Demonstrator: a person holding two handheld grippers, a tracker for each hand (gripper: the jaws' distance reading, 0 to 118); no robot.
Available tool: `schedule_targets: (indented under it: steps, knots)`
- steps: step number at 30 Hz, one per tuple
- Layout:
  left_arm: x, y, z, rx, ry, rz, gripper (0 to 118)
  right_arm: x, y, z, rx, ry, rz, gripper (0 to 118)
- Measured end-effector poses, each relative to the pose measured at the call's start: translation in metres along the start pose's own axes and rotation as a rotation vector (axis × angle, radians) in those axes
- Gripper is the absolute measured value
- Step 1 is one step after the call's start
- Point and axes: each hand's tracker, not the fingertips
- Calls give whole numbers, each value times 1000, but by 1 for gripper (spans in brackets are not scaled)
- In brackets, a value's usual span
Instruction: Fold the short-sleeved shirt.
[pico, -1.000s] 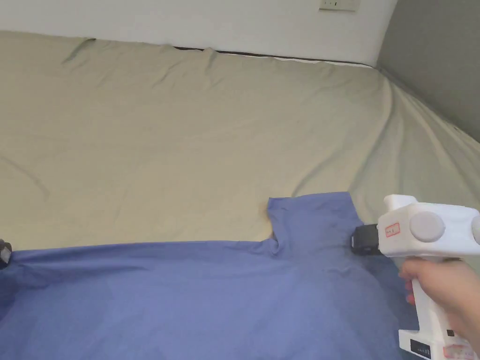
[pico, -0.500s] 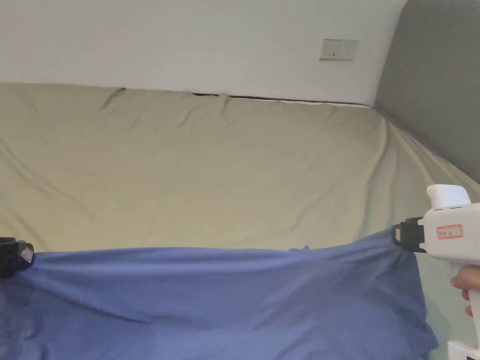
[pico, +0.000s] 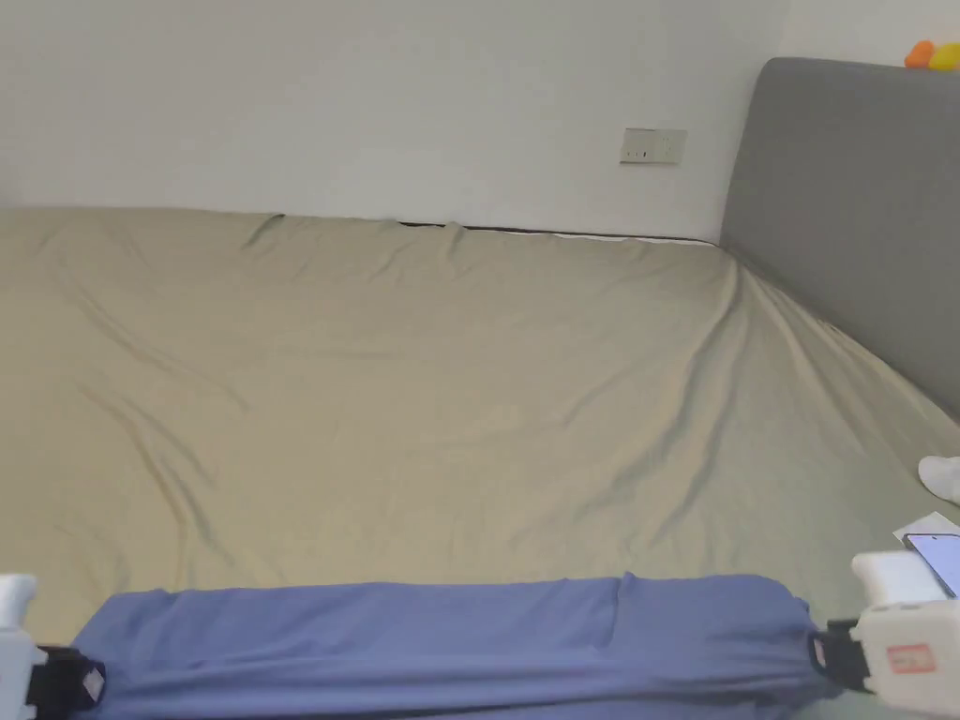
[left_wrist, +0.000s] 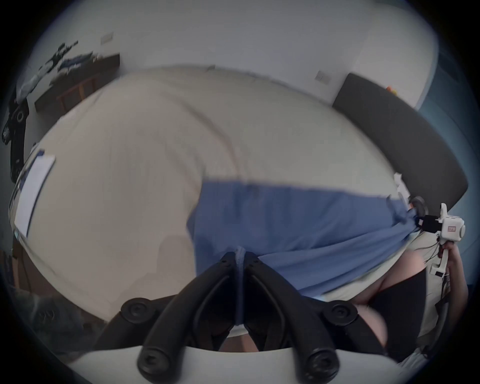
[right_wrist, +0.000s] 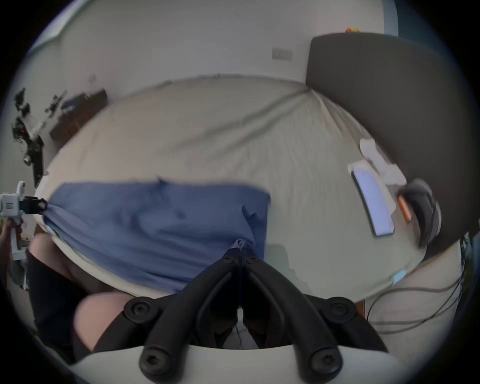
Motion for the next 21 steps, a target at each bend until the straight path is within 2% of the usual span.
schedule_targets:
  steps: [2, 3, 6, 9, 11, 12, 13, 14, 15, 17, 18, 21]
  knots:
    - [0, -18, -9, -46, 32, -27, 3, 5, -15, -15, -71, 29, -86, 3]
    - [2, -21, 0, 46, 4, -35, 3, 4, -21, -15, -55, 14, -89, 3]
    - [7, -15, 8, 21, 17, -74, 3, -2, -28, -14, -17, -2, -38, 3]
    - [4, -9, 4, -1, 4, -67, 3, -1, -20, -14, -32, -5, -58, 3]
    - [9, -5, 13, 6, 24, -67, 10, -1, -17, -7, -33, -4, -88, 5]
    - [19, -4, 31, 137, 81, -143, 25, -2, -15, 2, -13, 0, -91, 30]
    - [29, -1, 49, 274, 151, -208, 53, -6, -13, 18, 42, 13, -54, 72]
    - [36, 4, 64, 350, 190, -235, 96, -10, -10, 32, 103, 7, -22, 112]
    - [42, 12, 80, 398, 197, -222, 118, -15, -5, 47, 169, -28, -14, 118]
    - [50, 19, 114, 437, 153, -169, 118, -18, 10, 85, 357, -41, -62, 118]
    - [55, 25, 129, 511, 99, -133, 118, -24, 20, 104, 428, -6, -97, 118]
    - [63, 46, 151, 589, 59, -104, 118, -39, 43, 132, 631, -48, -115, 118]
